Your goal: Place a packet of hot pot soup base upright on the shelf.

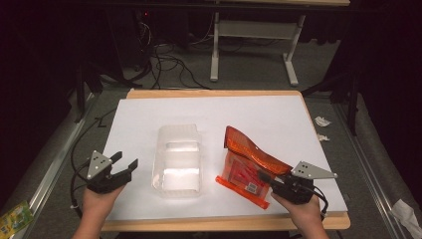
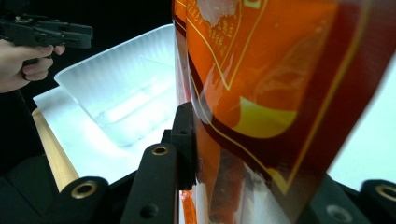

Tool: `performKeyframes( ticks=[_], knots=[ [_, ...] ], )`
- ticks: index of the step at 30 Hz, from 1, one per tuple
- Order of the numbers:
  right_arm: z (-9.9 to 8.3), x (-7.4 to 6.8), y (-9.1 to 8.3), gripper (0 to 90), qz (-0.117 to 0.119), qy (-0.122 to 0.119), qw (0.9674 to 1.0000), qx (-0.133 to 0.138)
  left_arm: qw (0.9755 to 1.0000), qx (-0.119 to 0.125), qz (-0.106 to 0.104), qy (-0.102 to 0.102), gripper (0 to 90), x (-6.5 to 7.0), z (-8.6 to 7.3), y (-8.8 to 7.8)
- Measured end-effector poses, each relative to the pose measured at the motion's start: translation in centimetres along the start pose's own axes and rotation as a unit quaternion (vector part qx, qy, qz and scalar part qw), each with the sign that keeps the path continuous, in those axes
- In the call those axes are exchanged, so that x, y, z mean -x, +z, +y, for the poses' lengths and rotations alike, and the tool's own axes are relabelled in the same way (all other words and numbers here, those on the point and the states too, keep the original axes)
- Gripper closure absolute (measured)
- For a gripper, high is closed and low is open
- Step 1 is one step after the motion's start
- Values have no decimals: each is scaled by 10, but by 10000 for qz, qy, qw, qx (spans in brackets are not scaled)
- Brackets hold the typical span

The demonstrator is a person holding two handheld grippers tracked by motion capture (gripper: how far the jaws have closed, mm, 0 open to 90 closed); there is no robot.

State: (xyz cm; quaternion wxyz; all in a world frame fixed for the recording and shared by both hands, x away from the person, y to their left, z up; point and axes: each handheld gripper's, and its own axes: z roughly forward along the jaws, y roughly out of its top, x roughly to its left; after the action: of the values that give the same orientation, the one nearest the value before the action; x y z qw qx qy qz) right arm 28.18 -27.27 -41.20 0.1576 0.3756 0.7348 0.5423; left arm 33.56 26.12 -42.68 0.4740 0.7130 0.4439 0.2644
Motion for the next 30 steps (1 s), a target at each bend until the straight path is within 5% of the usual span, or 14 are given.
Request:
performKeyframes(
  ticks=[4,8,21,30],
  knots=[
    [2,-2,0,724,-23,-13,10000,-11,9996,-119,-78,-246,374,-7,-13,3],
    [6,-7,1,727,-46,8,10000,17,9994,-313,-103,-87,372,-6,-19,8],
    [28,-17,-8,728,-160,94,9987,465,9998,-180,-119,-50,357,-8,-20,6],
    [58,-29,-5,727,-251,-11,9964,808,9996,-233,-137,27,248,-8,-21,7]
  ],
)
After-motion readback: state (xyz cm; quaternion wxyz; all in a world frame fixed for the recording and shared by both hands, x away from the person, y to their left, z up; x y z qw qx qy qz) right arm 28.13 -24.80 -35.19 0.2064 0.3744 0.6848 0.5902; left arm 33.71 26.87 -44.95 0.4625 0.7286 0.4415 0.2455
